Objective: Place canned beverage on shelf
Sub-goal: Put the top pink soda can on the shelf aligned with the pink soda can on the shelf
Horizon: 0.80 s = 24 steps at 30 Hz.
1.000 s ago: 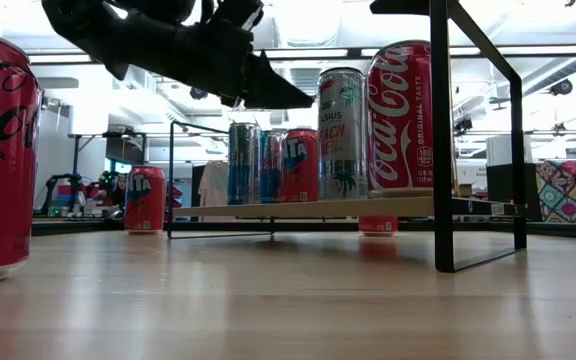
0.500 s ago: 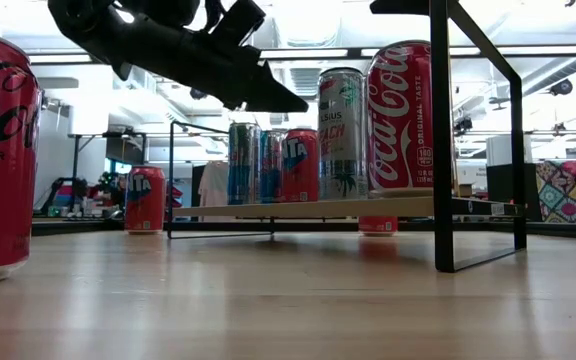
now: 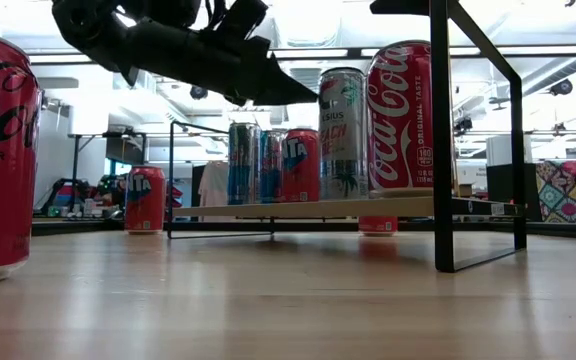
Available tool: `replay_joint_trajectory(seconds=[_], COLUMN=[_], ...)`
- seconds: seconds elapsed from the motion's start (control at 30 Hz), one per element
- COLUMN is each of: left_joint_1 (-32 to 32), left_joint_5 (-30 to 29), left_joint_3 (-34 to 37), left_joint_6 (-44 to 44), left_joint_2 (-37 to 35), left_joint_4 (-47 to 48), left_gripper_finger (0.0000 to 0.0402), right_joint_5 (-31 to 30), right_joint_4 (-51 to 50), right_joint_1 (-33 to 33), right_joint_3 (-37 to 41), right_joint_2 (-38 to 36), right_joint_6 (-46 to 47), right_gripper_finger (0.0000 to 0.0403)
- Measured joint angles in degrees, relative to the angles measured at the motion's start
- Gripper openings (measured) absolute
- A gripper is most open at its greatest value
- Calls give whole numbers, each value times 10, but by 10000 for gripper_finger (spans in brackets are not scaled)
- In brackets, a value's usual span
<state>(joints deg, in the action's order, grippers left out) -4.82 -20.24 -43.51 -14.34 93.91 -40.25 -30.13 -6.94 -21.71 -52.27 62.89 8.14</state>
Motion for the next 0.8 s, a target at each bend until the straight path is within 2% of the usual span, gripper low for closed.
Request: replay_joint_trajectory(seconds=[0.47,0.8], left_joint_1=[-3,-37], left_joint_5=[5,19], left_joint_3=[0,0], left_joint_6=[4,1], left_joint_2=[0,-2], left_joint_4=[-8,93], left_gripper_finger=[36,36], right_joint_5=[0,0], right_joint_4=[0,0], right_joint_1=[0,0], right_joint_3=[0,0], right_joint_2=[0,0], right_joint_6=[0,-2], right_gripper_finger=[328,328])
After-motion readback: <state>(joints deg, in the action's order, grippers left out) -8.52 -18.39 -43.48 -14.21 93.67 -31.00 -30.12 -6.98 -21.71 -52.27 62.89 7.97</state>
